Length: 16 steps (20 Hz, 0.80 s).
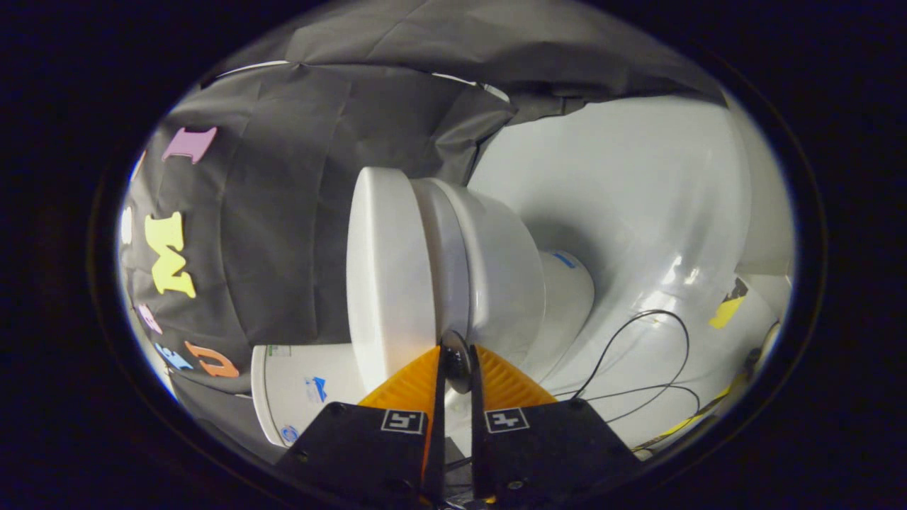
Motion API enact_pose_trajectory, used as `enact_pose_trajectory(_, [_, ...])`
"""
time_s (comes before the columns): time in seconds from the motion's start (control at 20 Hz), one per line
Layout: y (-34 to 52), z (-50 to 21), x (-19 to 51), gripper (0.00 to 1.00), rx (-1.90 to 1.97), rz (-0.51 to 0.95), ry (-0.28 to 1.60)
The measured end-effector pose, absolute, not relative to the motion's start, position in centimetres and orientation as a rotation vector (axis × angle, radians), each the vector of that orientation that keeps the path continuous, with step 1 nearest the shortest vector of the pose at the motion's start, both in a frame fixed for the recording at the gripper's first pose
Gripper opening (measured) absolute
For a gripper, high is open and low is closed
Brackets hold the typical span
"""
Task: Open the toilet lid.
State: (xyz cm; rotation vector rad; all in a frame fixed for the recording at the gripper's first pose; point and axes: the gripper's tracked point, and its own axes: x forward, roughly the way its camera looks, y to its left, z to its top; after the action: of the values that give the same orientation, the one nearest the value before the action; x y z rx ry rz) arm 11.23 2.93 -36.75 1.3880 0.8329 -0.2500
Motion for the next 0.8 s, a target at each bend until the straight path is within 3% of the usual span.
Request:
enact_pose_trajectory(0.25, [3.2, -35.9, 11.3, 0.07, 1.349, -0.23, 0.826])
enact_pose_trajectory(0.8, [3.0, -32.5, 12.3, 0.07, 1.26, -0.173, 0.77])
